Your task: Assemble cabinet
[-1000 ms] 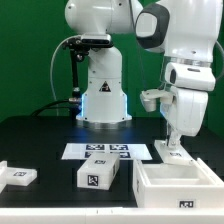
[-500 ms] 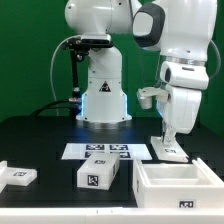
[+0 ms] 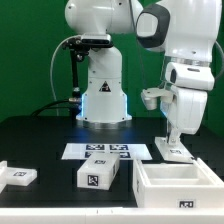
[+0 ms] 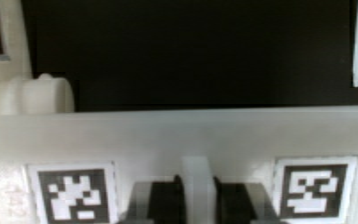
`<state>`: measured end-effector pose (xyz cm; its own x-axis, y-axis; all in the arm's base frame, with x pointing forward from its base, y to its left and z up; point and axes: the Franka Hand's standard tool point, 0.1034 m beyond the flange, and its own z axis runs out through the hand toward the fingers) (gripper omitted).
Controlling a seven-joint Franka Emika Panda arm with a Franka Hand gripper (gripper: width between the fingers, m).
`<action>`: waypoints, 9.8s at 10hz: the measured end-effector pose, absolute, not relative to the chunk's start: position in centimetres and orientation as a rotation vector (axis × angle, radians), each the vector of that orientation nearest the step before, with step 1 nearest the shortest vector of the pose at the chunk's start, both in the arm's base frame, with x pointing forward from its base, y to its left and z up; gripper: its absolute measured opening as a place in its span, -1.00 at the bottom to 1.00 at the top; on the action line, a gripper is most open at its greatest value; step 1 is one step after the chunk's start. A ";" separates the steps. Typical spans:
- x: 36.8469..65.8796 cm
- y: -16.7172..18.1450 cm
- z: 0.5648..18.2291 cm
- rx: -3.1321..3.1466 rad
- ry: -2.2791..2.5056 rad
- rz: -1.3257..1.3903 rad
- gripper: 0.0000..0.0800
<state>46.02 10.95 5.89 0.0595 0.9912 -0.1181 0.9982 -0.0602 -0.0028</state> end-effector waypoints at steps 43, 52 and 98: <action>48.5 10.8 6.5 2.236 2.077 -0.190 -0.84; 56.0 11.0 6.5 2.244 2.029 -0.272 -0.84; 53.6 -11.2 8.8 3.061 0.445 0.141 0.99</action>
Offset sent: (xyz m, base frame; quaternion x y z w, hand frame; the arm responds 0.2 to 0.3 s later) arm 0.0186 0.0033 0.0057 0.0003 -0.0117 0.0041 0.9999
